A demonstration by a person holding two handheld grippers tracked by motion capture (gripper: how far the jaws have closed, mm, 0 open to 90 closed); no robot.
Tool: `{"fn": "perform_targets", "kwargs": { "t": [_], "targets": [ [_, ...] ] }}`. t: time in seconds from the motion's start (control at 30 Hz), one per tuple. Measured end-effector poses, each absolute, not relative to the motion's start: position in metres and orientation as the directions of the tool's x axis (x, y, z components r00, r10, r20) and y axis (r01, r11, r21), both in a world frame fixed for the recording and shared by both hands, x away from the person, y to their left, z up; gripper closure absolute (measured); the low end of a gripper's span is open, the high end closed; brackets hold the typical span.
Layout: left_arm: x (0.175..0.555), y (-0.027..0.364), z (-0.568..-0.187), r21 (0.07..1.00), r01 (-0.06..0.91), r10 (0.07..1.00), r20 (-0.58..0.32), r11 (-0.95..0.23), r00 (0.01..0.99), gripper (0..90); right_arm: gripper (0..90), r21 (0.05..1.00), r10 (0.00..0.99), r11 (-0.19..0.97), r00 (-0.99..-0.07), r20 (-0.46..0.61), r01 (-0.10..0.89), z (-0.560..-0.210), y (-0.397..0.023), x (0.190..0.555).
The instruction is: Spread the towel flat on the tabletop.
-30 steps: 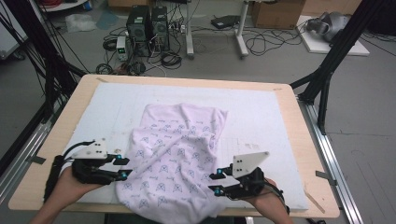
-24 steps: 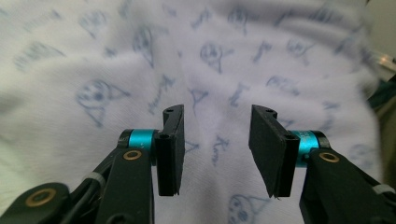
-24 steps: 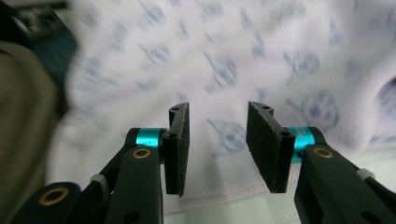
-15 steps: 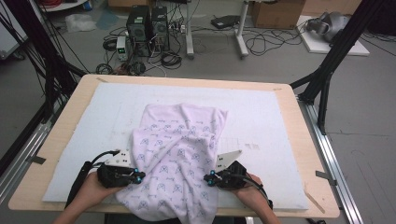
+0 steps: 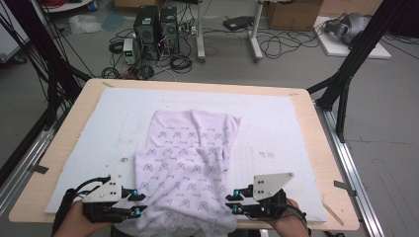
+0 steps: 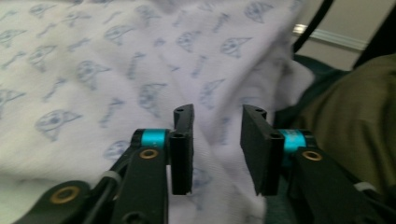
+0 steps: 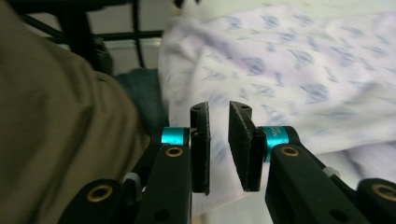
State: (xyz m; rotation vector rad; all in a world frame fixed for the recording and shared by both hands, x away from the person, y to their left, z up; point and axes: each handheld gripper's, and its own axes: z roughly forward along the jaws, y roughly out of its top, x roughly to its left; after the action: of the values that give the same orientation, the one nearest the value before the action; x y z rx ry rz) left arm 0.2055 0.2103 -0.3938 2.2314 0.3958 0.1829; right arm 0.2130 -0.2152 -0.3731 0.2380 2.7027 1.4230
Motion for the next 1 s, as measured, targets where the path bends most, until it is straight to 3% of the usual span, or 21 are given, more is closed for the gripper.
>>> {"fn": "perform_targets", "kwargs": {
  "t": [0.13, 0.3, 0.37, 0.43, 0.47, 0.77, 0.87, 0.93, 1.0],
  "targets": [
    [0.233, 0.211, -0.411, 0.749, 0.261, 0.406, 0.011, -0.609, 0.914, 61.6, 70.1, 0.779, 0.271, 0.604, -0.962, -0.003, 0.168, -0.395, -0.213, 0.240],
    [0.265, 0.213, -0.437, 0.705, 0.355, 0.487, -0.016, -0.613, 0.873, 63.5, 64.1, 0.728, 0.301, 0.651, -0.954, 0.012, 0.215, -0.429, -0.194, 0.265],
    [0.266, 0.213, -0.439, 0.720, 0.351, 0.480, -0.028, -0.599, 0.877, 76.2, 67.1, 0.699, 0.302, 0.677, -0.953, 0.018, 0.228, -0.436, -0.188, 0.270],
    [0.263, 0.210, -0.437, 0.710, 0.341, 0.462, -0.024, -0.616, 0.886, 87.0, 77.0, 0.700, 0.286, 0.675, -0.957, 0.043, 0.233, -0.438, -0.185, 0.273],
    [0.262, 0.209, -0.436, 0.708, 0.339, 0.451, -0.032, -0.619, 0.892, 87.9, 84.8, 0.702, 0.277, 0.675, -0.960, 0.043, 0.226, -0.438, -0.186, 0.273],
    [0.218, 0.219, -0.406, 0.770, 0.258, 0.388, -0.015, -0.584, 0.922, 88.5, 86.9, 0.739, 0.230, 0.641, -0.971, 0.070, 0.205, -0.412, -0.212, 0.238],
    [0.203, 0.220, -0.394, 0.805, 0.230, 0.349, -0.031, -0.547, 0.937, 84.8, 86.2, 0.765, 0.177, 0.620, -0.981, 0.080, 0.175, -0.396, -0.220, 0.218],
    [0.201, 0.219, -0.390, 0.806, 0.238, 0.358, -0.035, -0.542, 0.933, 65.8, 79.2, 0.792, 0.142, 0.590, -0.986, 0.085, 0.153, -0.388, -0.223, 0.210],
    [0.207, 0.218, -0.391, 0.801, 0.241, 0.370, -0.027, -0.547, 0.929, 59.3, 72.7, 0.801, 0.155, 0.579, -0.985, 0.073, 0.151, -0.383, -0.225, 0.210]
  ]
}}
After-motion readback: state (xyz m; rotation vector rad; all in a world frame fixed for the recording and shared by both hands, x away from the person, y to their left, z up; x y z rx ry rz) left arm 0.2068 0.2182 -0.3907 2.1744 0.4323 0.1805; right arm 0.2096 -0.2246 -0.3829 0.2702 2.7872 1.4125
